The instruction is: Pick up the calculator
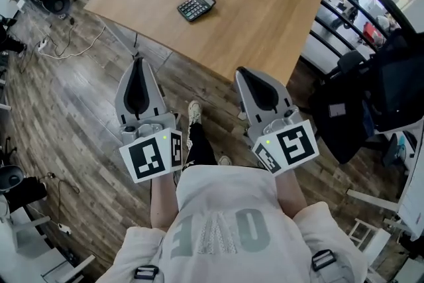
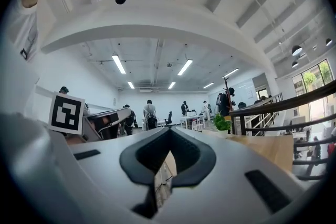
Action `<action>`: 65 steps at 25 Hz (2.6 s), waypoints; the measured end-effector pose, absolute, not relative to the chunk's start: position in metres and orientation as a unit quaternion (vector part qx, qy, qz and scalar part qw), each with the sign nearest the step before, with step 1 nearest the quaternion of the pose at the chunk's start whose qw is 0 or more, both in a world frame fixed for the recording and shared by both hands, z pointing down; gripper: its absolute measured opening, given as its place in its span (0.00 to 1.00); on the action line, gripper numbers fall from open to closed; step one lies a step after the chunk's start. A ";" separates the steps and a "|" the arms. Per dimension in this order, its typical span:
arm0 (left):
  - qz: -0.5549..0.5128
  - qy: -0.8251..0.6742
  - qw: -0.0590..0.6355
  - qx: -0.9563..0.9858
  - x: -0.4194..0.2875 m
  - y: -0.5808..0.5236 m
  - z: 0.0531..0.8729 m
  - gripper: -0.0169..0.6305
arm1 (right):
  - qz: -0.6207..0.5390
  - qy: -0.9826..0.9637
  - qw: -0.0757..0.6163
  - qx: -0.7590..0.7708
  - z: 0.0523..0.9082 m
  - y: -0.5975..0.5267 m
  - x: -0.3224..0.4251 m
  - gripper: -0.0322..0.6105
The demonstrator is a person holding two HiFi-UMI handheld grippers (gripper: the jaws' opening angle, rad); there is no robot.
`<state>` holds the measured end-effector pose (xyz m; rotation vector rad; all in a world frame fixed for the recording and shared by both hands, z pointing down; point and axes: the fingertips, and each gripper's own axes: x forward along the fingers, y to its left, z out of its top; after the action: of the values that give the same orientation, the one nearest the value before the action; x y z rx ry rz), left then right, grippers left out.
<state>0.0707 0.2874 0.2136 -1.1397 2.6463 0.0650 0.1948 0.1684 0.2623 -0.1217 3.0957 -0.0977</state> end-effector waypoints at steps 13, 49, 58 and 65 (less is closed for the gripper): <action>0.030 0.904 0.117 -0.410 -0.055 0.226 0.236 0.05 | -0.010 0.999 0.021 -0.029 0.261 0.114 0.064 0.08; 0.021 0.847 0.101 -0.522 -0.272 0.049 0.194 0.05 | -0.052 0.995 0.027 -0.085 0.211 -0.039 -0.147 0.08; 0.016 0.832 0.103 -0.545 -0.251 0.031 0.193 0.05 | -0.068 0.992 0.035 -0.100 0.215 -0.056 -0.141 0.08; 0.004 0.808 0.113 -0.579 -0.254 0.013 0.182 0.06 | -0.073 0.990 0.034 -0.116 0.219 -0.059 -0.133 0.08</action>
<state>-0.2539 0.0131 0.1818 -1.6979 2.3686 0.0123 -0.1331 -0.0587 0.2192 -0.3582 3.0452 -0.2244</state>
